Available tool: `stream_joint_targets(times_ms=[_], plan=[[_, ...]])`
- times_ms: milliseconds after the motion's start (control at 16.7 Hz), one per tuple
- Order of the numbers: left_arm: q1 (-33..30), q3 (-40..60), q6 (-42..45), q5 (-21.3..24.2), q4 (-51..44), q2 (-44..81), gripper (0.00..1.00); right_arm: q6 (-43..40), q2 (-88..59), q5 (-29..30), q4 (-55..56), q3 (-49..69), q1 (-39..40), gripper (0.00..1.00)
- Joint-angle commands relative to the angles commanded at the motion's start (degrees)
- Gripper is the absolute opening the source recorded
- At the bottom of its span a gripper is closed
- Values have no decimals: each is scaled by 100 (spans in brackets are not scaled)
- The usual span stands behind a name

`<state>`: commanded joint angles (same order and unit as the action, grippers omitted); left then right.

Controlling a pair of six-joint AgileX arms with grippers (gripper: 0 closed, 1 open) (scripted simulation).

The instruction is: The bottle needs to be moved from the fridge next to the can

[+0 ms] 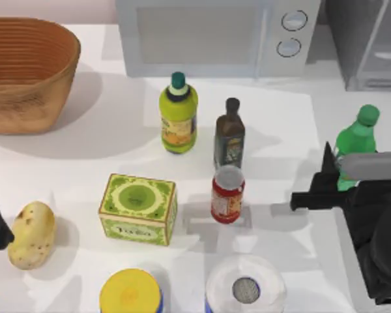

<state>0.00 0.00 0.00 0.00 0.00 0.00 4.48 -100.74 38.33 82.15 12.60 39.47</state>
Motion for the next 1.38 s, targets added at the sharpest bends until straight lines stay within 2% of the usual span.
stream_joint_targets(times_ms=[780,1380], plan=[[0,0,0,0,0,0,100,0,0,0,0,0,0,98],[0,0,0,0,0,0,100,3,11,20,4,-11,14,100]])
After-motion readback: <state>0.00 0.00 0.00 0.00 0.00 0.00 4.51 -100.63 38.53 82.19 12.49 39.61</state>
